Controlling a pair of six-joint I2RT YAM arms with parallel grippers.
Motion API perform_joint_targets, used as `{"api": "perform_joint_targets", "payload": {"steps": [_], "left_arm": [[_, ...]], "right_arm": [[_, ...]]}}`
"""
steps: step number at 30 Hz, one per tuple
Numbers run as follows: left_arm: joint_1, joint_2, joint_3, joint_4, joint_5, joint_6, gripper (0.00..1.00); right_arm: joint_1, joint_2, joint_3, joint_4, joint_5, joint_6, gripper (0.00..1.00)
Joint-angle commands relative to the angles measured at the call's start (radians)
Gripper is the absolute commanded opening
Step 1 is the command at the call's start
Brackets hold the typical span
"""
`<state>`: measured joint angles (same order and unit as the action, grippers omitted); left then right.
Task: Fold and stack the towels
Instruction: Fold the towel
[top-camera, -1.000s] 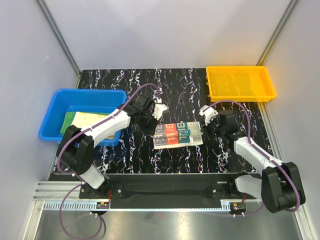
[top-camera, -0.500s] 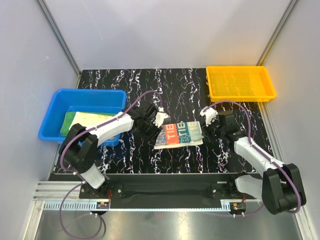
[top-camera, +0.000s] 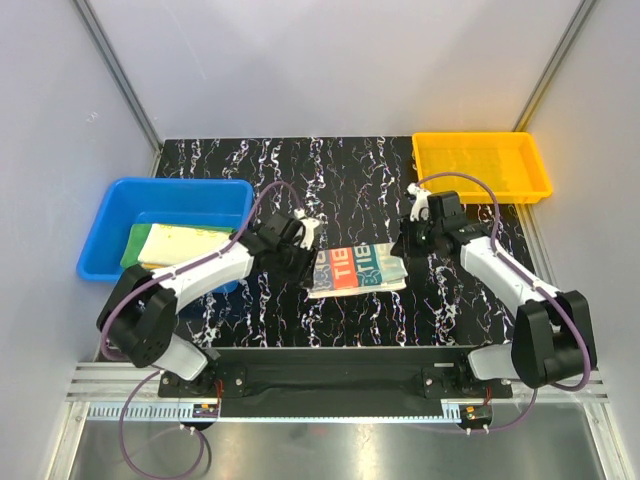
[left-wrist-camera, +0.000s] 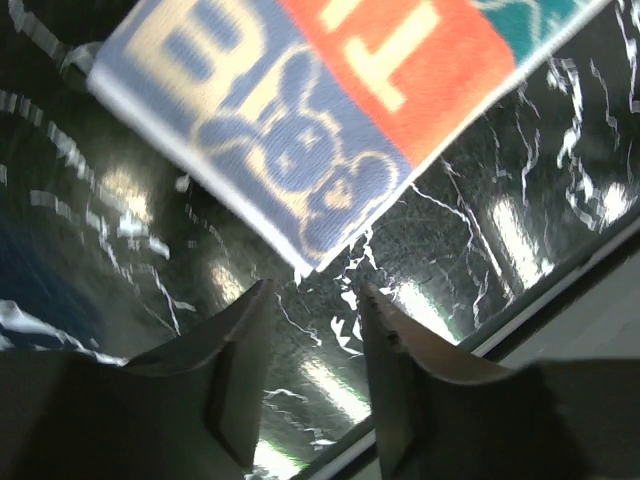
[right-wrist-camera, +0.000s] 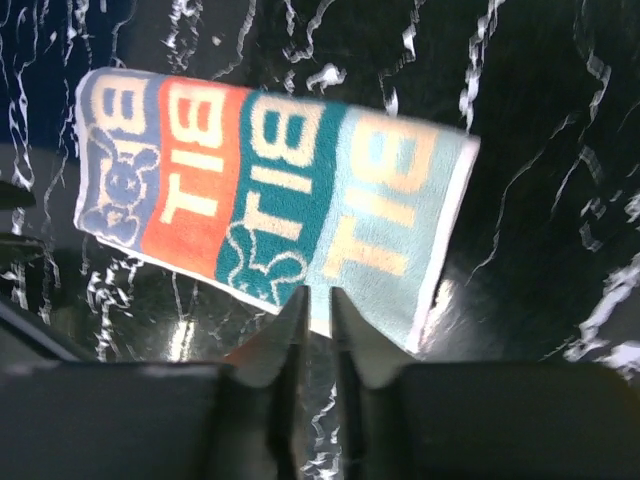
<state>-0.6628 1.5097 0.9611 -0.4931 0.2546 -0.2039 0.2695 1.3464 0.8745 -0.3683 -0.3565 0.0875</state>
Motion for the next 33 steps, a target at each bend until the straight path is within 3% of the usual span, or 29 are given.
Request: {"api": "perform_joint_targets", "payload": {"steps": [1, 6, 14, 17, 20, 33], "left_arm": [[-0.006, -0.065, -0.058, 0.125, -0.129, -0.224, 0.45], [-0.008, -0.01, -0.097, 0.169, -0.14, -0.313, 0.46], [-0.006, -0.019, -0.095, 0.154, -0.227, -0.339, 0.5], [-0.006, -0.034, -0.07, 0.149, -0.195, -0.339, 0.5], [-0.006, -0.033, -0.056, 0.165, -0.167, -0.342, 0.5], [-0.006, 0.06, -0.062, 0.206, -0.098, -0.367, 0.48]], "right_arm": [[0.005, 0.01, -0.04, -0.02, 0.033, 0.204, 0.16], [0.005, 0.092, -0.114, 0.039, 0.073, 0.25, 0.13], [0.008, 0.142, -0.106, -0.061, 0.102, 0.319, 0.11], [0.008, 0.062, -0.091, -0.095, 0.126, 0.345, 0.12], [0.007, 0.027, -0.043, -0.142, 0.151, 0.35, 0.22], [0.005, 0.123, -0.046, -0.13, 0.217, 0.299, 0.24]]}}
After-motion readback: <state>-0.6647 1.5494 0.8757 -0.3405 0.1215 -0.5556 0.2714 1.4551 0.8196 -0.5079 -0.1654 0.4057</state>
